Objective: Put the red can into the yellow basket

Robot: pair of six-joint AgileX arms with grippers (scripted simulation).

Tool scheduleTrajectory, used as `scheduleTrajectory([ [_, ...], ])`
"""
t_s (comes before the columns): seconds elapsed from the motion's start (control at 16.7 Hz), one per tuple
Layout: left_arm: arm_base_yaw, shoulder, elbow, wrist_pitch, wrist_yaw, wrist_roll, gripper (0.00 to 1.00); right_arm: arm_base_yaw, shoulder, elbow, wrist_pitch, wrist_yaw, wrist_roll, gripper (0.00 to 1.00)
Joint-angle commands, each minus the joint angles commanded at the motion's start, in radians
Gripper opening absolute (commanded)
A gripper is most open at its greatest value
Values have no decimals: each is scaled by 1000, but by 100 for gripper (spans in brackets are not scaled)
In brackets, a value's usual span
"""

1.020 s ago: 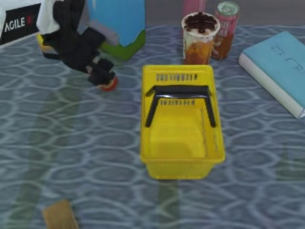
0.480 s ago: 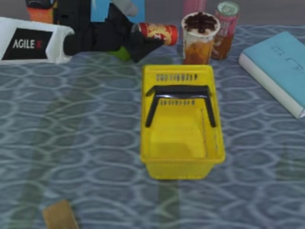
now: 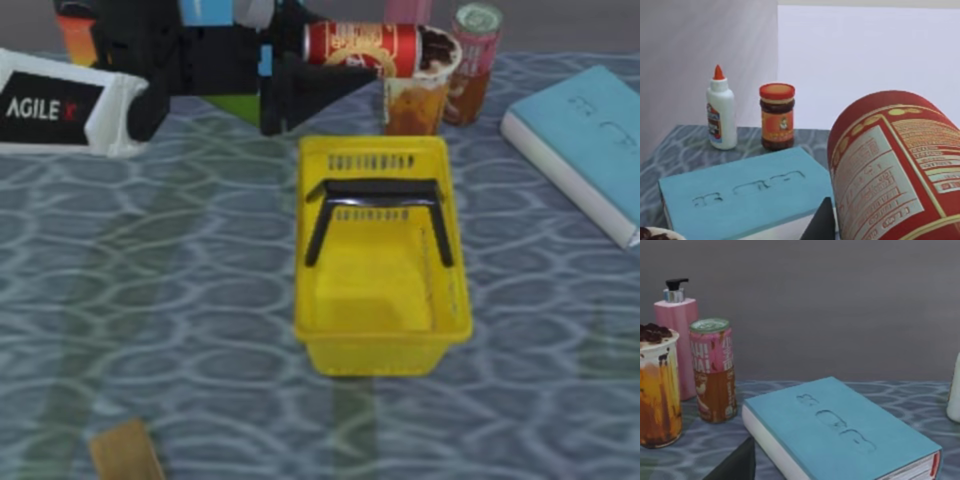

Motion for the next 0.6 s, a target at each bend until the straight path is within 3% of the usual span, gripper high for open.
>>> scheduleTrajectory([
  [0.12, -2, -10, -10, 25, 23, -9, 0, 0, 0, 0, 0, 0, 0, 100],
  [0.6, 10, 60, -17, 98, 23, -8, 0, 0, 0, 0, 0, 0, 0, 100],
])
